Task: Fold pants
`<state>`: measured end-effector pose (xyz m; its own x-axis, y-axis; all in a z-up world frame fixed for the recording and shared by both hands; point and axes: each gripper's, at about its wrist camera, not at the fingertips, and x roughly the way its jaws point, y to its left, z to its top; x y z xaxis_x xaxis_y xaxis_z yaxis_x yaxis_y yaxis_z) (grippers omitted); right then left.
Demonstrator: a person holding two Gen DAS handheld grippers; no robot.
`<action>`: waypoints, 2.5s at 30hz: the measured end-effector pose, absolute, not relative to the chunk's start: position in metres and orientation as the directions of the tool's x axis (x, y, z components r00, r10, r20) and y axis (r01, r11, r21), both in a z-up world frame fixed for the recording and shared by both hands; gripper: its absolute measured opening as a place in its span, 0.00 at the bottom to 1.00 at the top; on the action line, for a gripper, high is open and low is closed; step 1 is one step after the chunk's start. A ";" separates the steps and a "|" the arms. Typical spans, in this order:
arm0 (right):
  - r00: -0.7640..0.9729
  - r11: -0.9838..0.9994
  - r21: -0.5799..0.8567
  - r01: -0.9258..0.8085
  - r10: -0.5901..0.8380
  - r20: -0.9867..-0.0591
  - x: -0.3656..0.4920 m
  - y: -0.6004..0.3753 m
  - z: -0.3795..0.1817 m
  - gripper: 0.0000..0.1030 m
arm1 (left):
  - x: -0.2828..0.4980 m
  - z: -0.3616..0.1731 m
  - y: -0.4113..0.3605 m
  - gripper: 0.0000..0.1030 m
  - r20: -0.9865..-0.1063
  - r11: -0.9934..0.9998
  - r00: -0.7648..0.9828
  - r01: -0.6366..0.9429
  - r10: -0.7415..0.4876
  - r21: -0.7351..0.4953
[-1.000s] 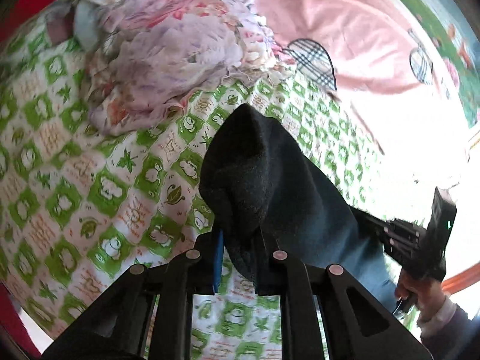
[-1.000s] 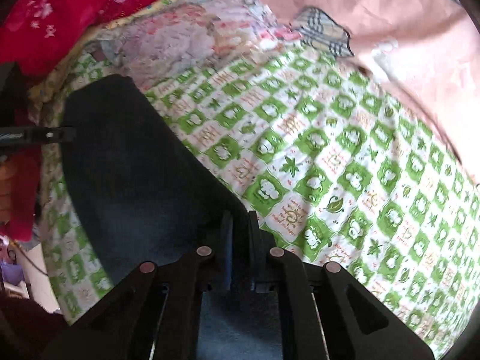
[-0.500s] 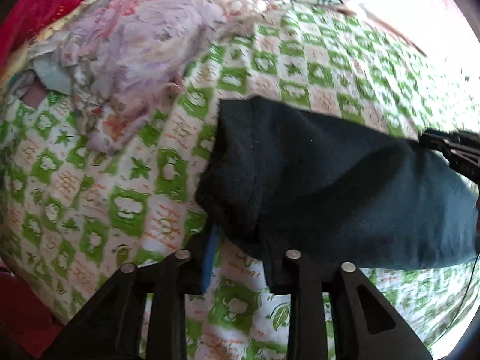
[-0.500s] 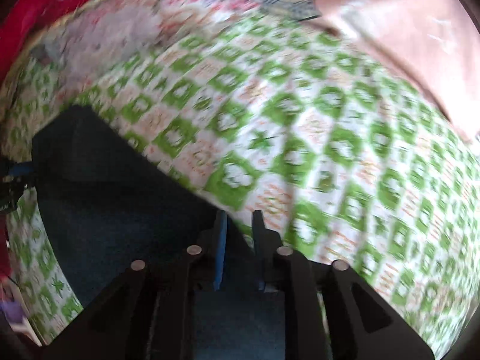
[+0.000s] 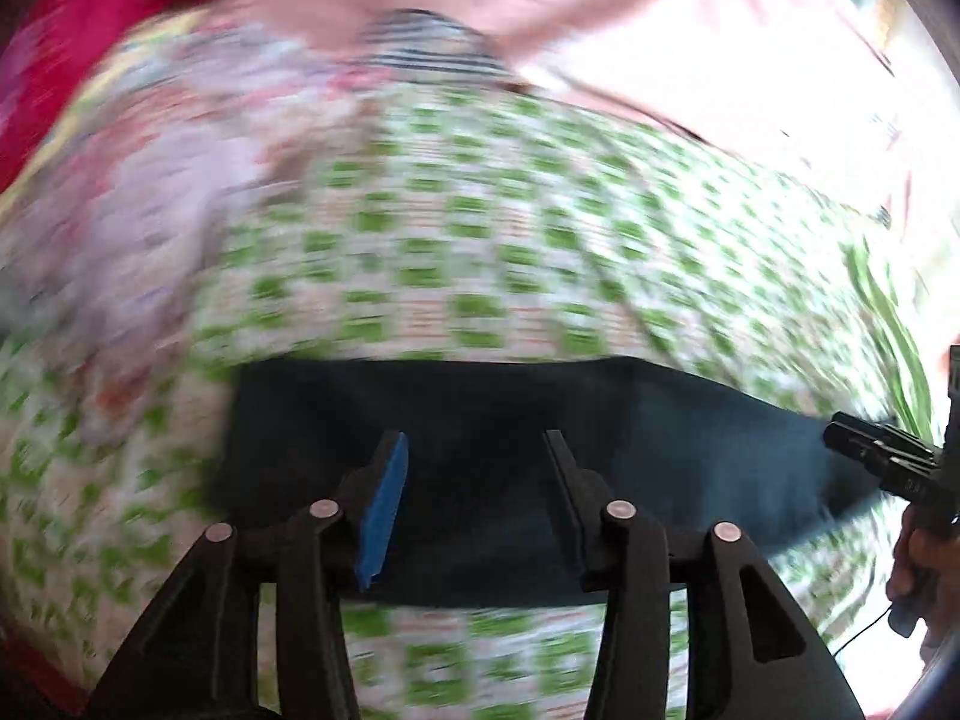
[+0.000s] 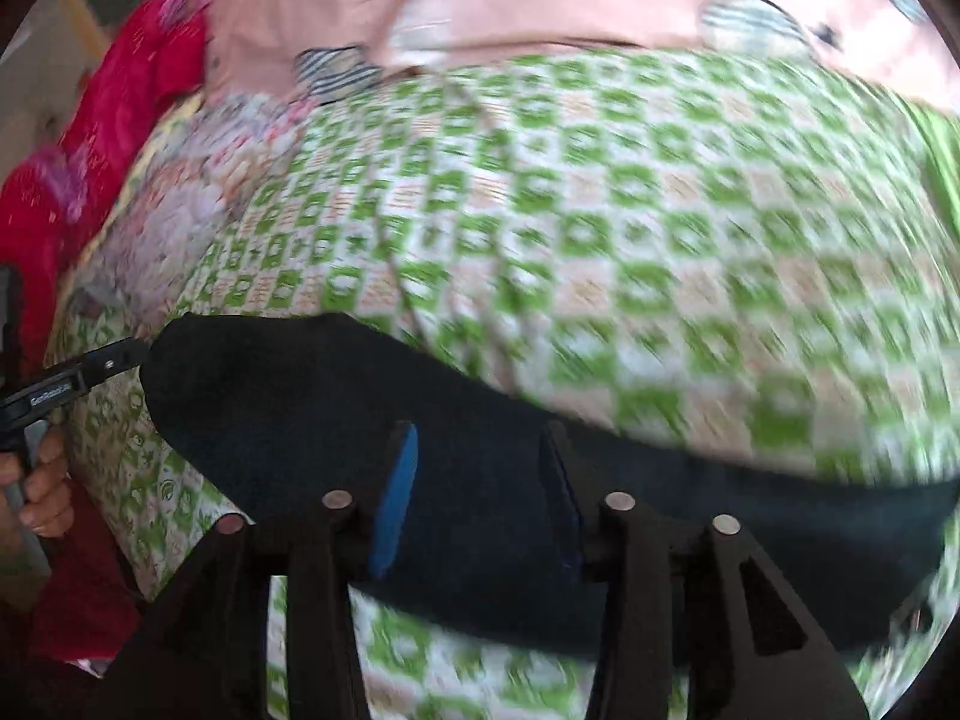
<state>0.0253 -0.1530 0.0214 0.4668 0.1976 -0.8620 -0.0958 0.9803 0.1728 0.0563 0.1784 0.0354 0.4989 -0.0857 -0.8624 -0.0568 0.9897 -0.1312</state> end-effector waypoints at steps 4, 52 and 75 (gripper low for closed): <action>0.494 0.978 0.205 0.031 0.163 -0.854 -0.008 -0.195 0.026 0.45 | 0.080 0.032 0.116 0.48 -0.872 0.983 0.454 0.123 -0.180 -0.139; 0.611 0.700 0.476 0.532 0.071 -0.788 -0.110 -0.368 -0.001 0.46 | 0.159 -0.048 -0.294 0.55 -0.941 0.502 -0.109 0.823 -0.320 -0.266; 0.722 0.819 0.564 0.107 0.326 -0.610 -0.086 -0.334 0.048 0.12 | 0.151 0.003 -0.274 0.10 -0.832 0.428 -0.167 0.794 -0.529 -0.432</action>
<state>-0.0856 -0.3344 0.0476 0.7221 0.3259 -0.6102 0.1073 0.8186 0.5642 0.1509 -0.2736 0.0027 -0.1673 -0.5294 -0.8317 0.7940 0.4278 -0.4320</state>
